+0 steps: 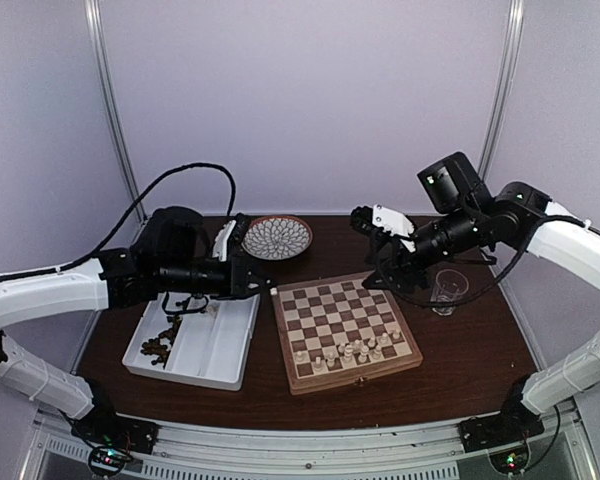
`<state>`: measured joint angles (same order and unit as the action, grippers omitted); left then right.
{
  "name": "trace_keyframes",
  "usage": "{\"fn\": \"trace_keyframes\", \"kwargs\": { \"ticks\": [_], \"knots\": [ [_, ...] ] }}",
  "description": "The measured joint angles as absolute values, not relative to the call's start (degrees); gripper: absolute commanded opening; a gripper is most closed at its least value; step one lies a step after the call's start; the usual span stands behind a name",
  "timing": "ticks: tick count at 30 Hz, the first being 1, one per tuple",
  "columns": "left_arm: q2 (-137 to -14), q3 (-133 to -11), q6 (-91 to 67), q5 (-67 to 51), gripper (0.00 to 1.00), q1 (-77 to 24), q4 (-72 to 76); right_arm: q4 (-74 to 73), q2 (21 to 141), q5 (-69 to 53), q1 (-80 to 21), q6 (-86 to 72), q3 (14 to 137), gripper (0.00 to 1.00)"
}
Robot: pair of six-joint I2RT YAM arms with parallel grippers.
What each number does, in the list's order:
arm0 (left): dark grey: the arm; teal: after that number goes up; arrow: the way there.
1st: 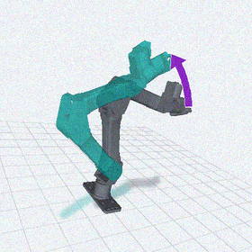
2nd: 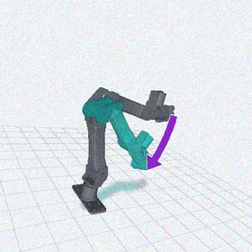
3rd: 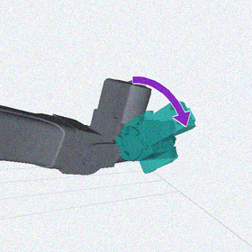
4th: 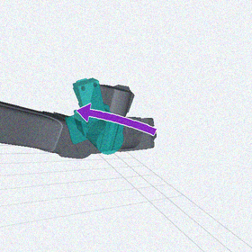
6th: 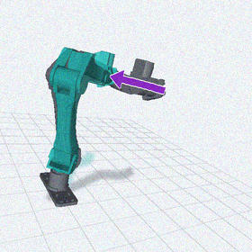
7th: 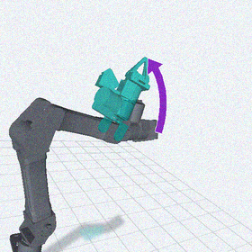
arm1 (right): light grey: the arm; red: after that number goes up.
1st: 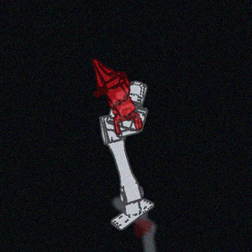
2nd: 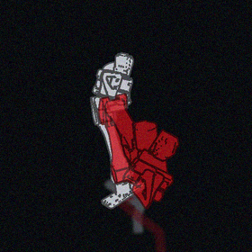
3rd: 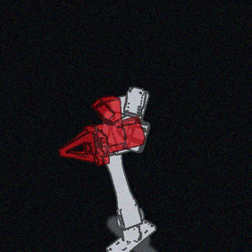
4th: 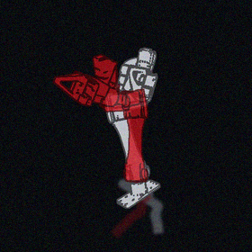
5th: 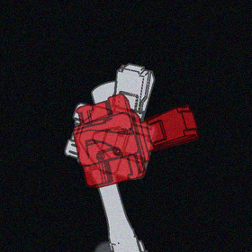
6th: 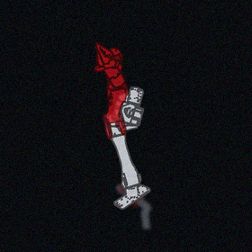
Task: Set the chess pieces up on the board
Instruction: Pass from the left arm to the right
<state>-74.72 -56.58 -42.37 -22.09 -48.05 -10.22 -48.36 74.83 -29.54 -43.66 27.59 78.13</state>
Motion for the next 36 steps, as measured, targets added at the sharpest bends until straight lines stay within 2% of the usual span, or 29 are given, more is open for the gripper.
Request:
{"fn": "trace_keyframes", "kwargs": {
  "ticks": [5,10,16,23,36],
  "knots": [
    [-70.54,-50.19,-57.82,-6.2,0.05,-51.72,1.34,-47.24,77.95,-20.18,-49.1,24.99,84.49,0.51],
    [-70.98,-50.13,-67.51,1.21,0.06,-51.88,10.74,-46.02,83.85,-15.14,-53.08,23.03,92.36,0.51],
    [-75.81,-50.11,-75.02,2.04,0.06,-53.06,19.55,-45.36,91.09,-10.55,-57.93,21.32,99.29,0.49],
    [-77.69,-50.15,-77.3,2.0,0.06,-55.07,22.72,-44.82,96.31,-4.75,-59.29,17.39,104.86,0.47],
    [-77.1,-50.15,-78.13,2.94,0.07,-55.13,24.62,-44.51,98.74,-2.61,-59.42,13.21,106.63,0.42]
  ]
}}
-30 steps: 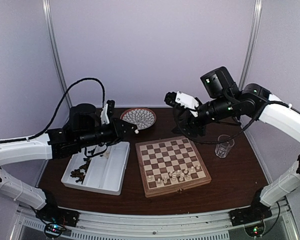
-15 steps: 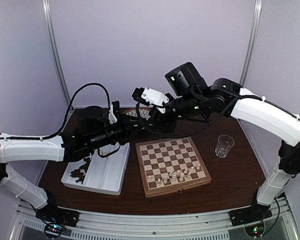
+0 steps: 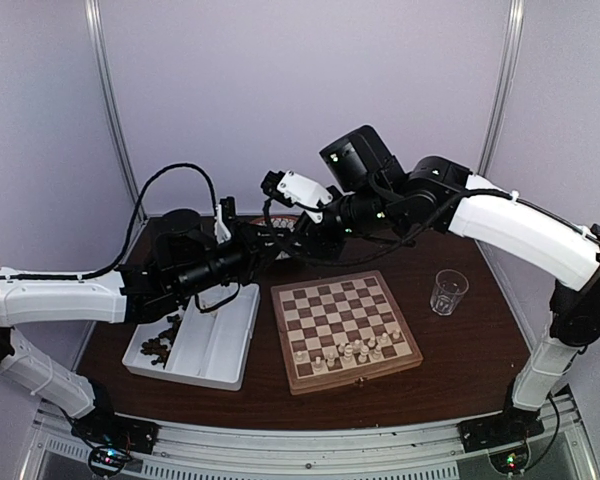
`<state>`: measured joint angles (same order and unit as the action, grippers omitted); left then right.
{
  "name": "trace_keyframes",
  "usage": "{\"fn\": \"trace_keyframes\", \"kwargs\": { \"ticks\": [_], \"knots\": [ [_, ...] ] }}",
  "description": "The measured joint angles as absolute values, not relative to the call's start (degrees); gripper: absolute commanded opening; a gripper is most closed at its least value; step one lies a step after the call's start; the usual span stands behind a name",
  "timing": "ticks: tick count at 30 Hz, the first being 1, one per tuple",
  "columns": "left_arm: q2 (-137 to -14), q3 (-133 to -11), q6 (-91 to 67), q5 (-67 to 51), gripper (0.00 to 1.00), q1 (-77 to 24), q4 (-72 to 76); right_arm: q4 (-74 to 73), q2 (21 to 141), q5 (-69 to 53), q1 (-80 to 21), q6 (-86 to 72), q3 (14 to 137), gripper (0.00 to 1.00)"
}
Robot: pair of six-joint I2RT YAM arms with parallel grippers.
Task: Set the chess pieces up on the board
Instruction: Pass from the left arm to the right, then place the pawn at b2.
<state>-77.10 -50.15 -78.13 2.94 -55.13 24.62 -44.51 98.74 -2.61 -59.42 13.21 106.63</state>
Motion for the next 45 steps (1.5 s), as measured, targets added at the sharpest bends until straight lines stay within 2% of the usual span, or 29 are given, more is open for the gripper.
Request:
{"fn": "trace_keyframes", "kwargs": {
  "ticks": [5,10,14,19,21,24,28,31,36,45],
  "knots": [
    [-76.69,-50.15,-78.15,3.01,0.07,-55.13,25.85,-44.51,98.76,-2.5,-59.51,12.82,106.63,0.4],
    [-76.69,-50.15,-78.17,2.92,0.07,-55.13,26.44,-44.49,98.78,-2.39,-59.51,11.94,106.63,0.32],
    [-76.69,-50.15,-78.48,2.7,0.06,-55.13,27.0,-44.4,98.78,-2.04,-59.51,11.6,106.63,0.19],
    [-76.77,-50.15,-79.0,2.55,0.07,-55.13,27.4,-44.31,98.85,-1.65,-59.51,11.44,106.63,0.1],
    [-76.95,-50.15,-79.26,2.55,0.12,-55.11,27.44,-44.34,98.85,-1.41,-59.51,11.29,106.63,0.07],
    [-77.19,-50.15,-79.85,2.57,0.29,-55.11,27.66,-44.51,98.91,-1.34,-59.51,11.44,106.67,0.04],
    [-77.03,-50.15,-79.81,2.7,0.41,-55.2,26.3,-45.21,98.91,-1.3,-59.51,12.78,106.96,0.03],
    [-74.91,-50.19,-77.43,4.05,0.47,-55.2,20.34,-46.11,98.67,-1.8,-58.98,15.42,106.59,0.03],
    [-66.13,-53.28,-69.56,10.33,0.48,-55.22,-1.08,-51.79,95.83,-3.86,-57.43,24.32,102.61,0.03],
    [-57.21,-54.83,-60.12,18.79,0.49,-55.07,-23.81,-68.27,99.35,-4.49,-56.58,37.65,102.04,0.04]
  ]
}}
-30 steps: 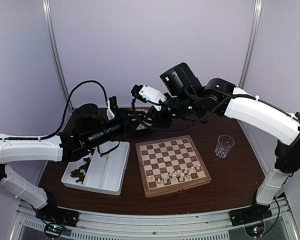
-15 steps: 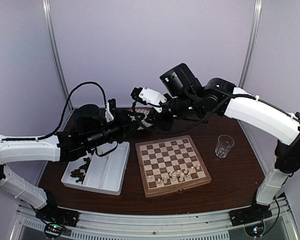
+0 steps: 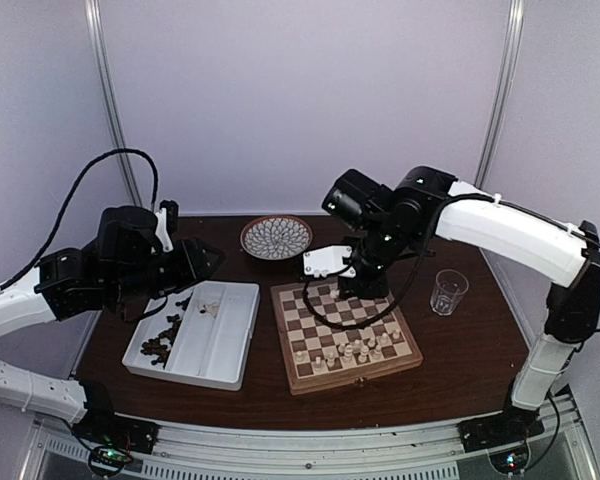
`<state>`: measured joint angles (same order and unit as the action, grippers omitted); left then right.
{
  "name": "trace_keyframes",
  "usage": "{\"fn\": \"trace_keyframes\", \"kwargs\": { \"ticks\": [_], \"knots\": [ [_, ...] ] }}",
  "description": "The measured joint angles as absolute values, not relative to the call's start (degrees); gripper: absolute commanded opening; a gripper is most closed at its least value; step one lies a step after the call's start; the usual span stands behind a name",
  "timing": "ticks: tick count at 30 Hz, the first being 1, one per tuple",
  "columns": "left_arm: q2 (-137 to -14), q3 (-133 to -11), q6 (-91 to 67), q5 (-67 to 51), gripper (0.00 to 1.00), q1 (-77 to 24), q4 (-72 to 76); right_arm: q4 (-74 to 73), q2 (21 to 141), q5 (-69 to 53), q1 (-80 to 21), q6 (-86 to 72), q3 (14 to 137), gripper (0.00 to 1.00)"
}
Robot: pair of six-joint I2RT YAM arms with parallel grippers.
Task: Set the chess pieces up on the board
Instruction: Place the pawn at b2.
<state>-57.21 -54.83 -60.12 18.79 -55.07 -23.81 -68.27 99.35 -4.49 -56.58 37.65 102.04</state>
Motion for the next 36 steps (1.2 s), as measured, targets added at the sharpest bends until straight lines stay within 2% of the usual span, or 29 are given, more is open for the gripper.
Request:
{"fn": "trace_keyframes", "kwargs": {
  "ticks": [12,21,36],
  "knots": [
    [-52.38,-50.65,-58.11,21.37,0.49,-55.05,-31.59,-86.17,125.1,-7.81,-57.58,44.73,123.5,0.04],
    [-49.19,-47.75,-57.25,22.76,0.5,-54.78,-32.42,-92.03,132.64,-4.91,-61.06,46.52,131.15,0.04],
    [-45.82,-44.97,-56.82,24.1,0.5,-54.74,-34.2,-93.54,139.48,-0.3,-62.63,46.59,133.82,0.05]
  ]
}}
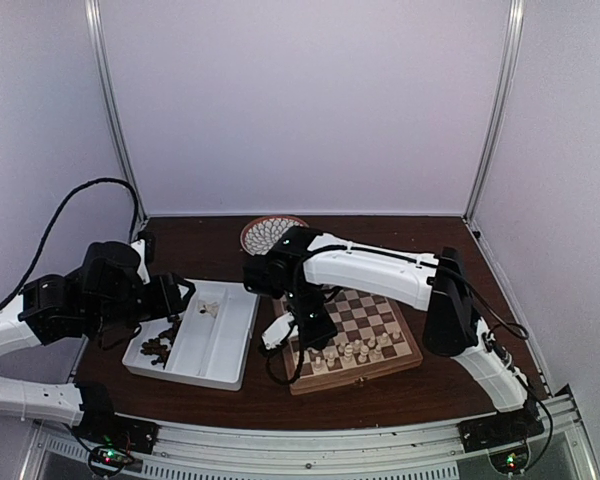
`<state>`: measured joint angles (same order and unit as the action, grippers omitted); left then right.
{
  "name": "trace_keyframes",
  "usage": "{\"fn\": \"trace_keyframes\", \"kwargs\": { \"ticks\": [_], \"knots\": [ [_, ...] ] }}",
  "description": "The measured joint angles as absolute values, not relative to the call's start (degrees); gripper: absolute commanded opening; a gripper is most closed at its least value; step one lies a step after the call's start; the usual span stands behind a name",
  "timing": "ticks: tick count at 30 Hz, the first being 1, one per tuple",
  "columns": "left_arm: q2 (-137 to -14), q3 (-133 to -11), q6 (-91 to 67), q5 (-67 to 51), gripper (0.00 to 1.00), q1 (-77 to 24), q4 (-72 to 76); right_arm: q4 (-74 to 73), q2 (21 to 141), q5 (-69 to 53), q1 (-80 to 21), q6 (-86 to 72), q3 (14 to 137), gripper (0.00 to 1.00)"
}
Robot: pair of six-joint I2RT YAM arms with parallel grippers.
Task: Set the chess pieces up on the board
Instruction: Place the pawn at b2.
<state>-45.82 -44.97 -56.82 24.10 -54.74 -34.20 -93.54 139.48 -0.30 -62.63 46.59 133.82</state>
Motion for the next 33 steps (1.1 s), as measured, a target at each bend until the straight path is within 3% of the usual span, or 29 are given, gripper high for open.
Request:
{"fn": "trace_keyframes", "kwargs": {
  "ticks": [33],
  "knots": [
    [-45.71,-43.59,-56.84,24.64,0.52,-54.7,-34.59,-93.76,142.32,-0.6,-62.78,46.13,134.74,0.13]
  ]
}}
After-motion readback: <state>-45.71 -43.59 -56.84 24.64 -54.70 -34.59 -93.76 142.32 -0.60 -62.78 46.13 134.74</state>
